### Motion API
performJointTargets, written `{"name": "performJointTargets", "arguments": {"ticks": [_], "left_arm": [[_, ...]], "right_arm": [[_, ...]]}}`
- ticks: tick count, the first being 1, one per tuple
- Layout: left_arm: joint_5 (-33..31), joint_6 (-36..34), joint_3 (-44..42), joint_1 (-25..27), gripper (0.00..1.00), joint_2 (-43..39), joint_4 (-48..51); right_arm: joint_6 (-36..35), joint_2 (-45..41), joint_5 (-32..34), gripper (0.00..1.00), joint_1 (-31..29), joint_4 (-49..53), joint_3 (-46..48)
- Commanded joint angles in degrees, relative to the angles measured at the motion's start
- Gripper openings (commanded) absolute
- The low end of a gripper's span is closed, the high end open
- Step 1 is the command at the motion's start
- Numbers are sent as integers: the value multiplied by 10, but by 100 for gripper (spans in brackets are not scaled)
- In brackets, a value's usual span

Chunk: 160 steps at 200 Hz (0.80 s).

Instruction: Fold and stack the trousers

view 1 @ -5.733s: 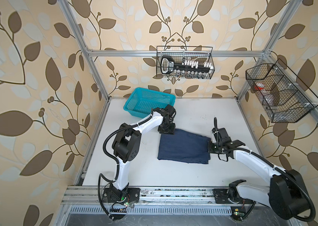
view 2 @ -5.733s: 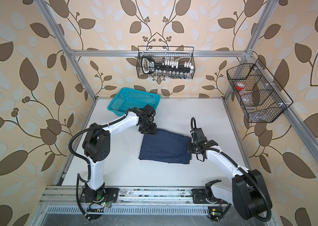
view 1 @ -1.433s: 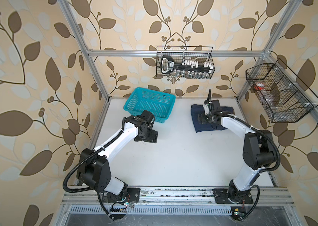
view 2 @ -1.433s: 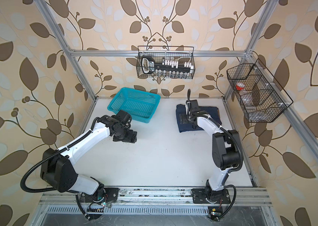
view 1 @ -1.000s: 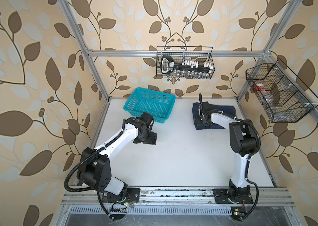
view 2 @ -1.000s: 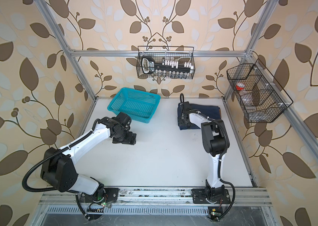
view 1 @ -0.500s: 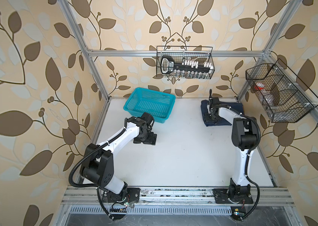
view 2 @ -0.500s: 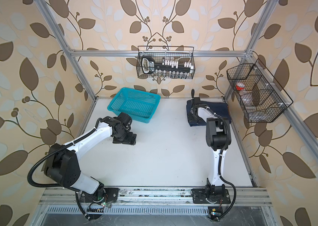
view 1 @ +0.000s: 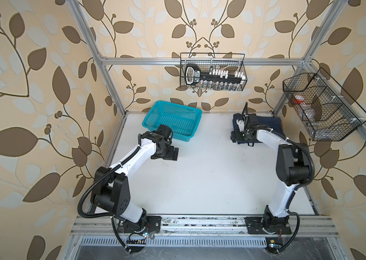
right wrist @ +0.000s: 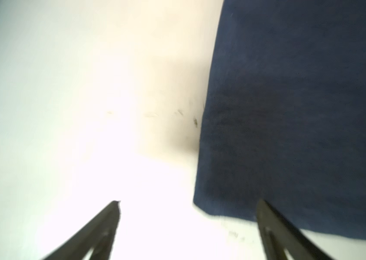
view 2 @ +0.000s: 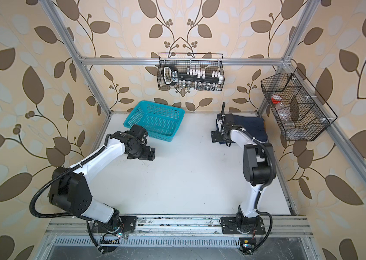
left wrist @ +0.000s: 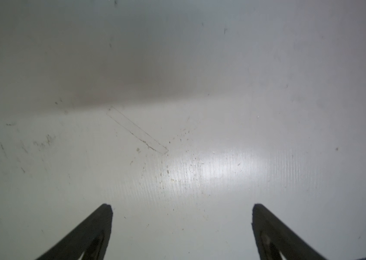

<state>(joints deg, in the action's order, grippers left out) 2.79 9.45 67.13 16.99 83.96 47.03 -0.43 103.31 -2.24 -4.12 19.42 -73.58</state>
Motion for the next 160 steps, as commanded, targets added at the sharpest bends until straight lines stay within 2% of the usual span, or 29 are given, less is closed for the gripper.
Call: {"name": "performJointTargets", "arguments": {"ticks": [1, 16, 34, 55, 66, 77, 96, 107, 132, 141, 152, 160], "left_arm": [[-25, -51, -48, -24, 99, -76, -95], [-52, -64, -115, -54, 99, -114, -188], [-69, -67, -195, -100, 99, -140, -295], [-80, -58, -270, -147, 99, -135, -415], [-92, -70, -300, -154, 99, -126, -477], [-126, -82, -322, -157, 99, -113, -534], [-146, -89, -349, -168, 99, -83, -633], [-136, -86, -356, -171, 99, -61, -674], [-126, -73, -366, -175, 99, -20, -734], [-126, -72, -363, -176, 99, 9, -741], [-119, -75, -363, -176, 99, 19, -745], [-118, -75, -372, -177, 99, 23, -766]], "right_arm": [[24, -103, 0, 100, 11, -139, 113], [39, -172, 6, 100, 27, -203, 198], [37, -253, 53, 100, 37, -305, 309], [30, -318, 80, 100, 46, -413, 420], [40, -337, 113, 100, 46, -460, 468], [37, -350, 118, 100, 43, -546, 530], [30, -346, 123, 100, 34, -655, 599], [30, -333, 129, 100, 31, -701, 624], [26, -275, 108, 100, 32, -776, 638], [13, -248, 111, 100, 18, -845, 653], [10, -269, 109, 100, 19, -802, 652], [9, -257, 99, 100, 20, -835, 658]]}}
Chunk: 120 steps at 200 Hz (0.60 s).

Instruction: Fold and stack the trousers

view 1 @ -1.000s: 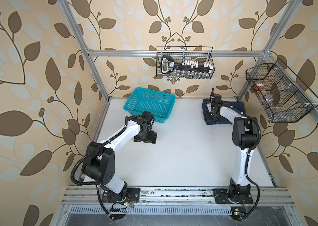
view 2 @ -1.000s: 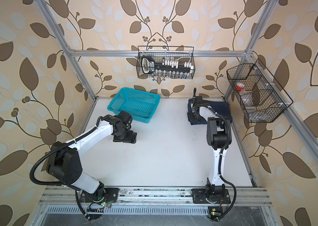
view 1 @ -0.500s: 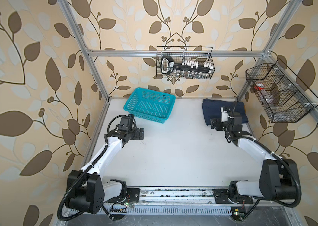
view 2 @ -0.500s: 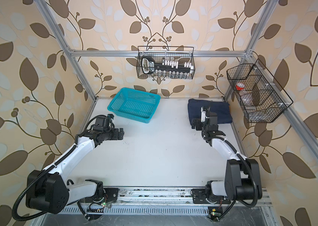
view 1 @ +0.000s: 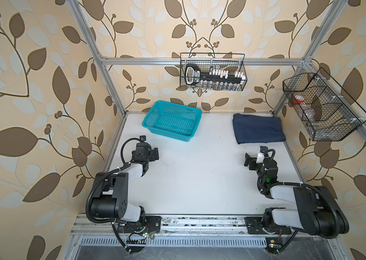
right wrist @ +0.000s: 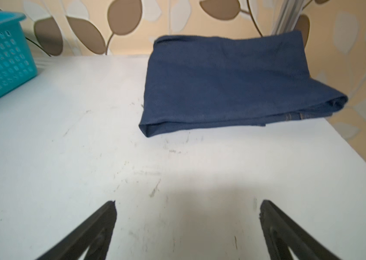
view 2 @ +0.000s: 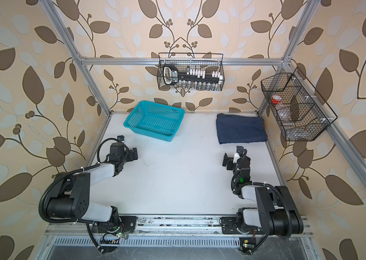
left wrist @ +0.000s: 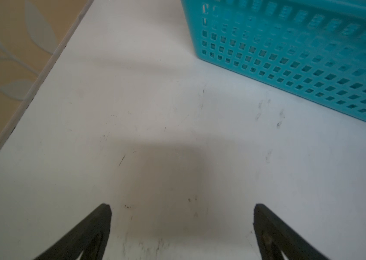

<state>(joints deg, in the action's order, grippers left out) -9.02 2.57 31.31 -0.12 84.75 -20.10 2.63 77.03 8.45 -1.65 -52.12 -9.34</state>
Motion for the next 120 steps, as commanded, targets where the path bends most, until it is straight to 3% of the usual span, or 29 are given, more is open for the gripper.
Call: {"name": "performJointTargets", "arguments": {"ticks": [1, 16, 26, 70, 99, 120], "left_arm": [[1, -6, -14, -5, 99, 16, -95], [10, -3, -16, -10, 99, 12, -93], [13, -4, -17, -11, 99, 10, -93], [16, -3, -17, -13, 99, 11, -92], [16, -3, -16, -13, 99, 12, -92], [15, -3, -18, -14, 99, 10, -92]], "right_arm": [[-22, 7, -9, 100, -5, -124, 16], [-19, -1, 14, 100, -10, -67, -6], [-21, 9, 15, 100, -11, -104, 4], [-30, 3, 27, 100, -21, -99, 7], [-23, 10, -18, 100, -2, -84, -7], [-27, 4, -7, 100, -7, -87, -1]]}}
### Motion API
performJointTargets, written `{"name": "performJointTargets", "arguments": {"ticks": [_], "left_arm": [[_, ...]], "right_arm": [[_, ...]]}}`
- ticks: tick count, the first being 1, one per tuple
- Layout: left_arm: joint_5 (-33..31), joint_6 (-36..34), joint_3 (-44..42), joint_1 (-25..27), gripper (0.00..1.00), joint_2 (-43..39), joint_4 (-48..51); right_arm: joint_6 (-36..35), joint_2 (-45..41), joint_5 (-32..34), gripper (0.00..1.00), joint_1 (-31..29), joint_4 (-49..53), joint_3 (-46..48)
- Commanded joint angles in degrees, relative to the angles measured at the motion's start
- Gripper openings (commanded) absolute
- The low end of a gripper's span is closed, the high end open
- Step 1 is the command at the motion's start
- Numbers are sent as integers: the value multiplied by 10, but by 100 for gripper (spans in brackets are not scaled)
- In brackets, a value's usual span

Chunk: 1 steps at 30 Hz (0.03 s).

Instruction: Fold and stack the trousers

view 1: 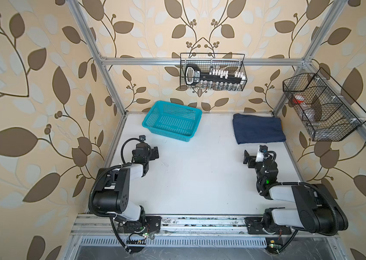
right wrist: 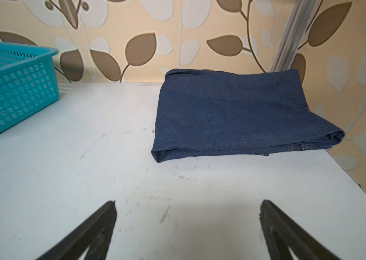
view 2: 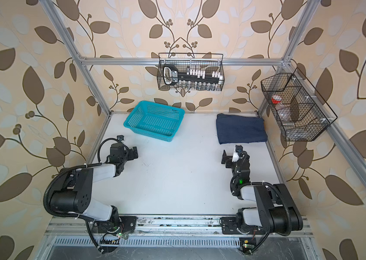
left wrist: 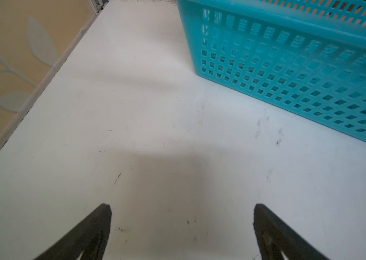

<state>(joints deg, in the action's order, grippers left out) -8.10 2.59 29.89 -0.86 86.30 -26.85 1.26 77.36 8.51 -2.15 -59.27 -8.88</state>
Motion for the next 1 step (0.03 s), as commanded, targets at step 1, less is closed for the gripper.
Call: {"name": "performJointTargets", "arguments": {"ticks": [1], "left_arm": [[6, -3, -3, -6, 99, -5, -25]], "right_arm": [[-13, 1, -6, 100, -3, -16, -5]]}}
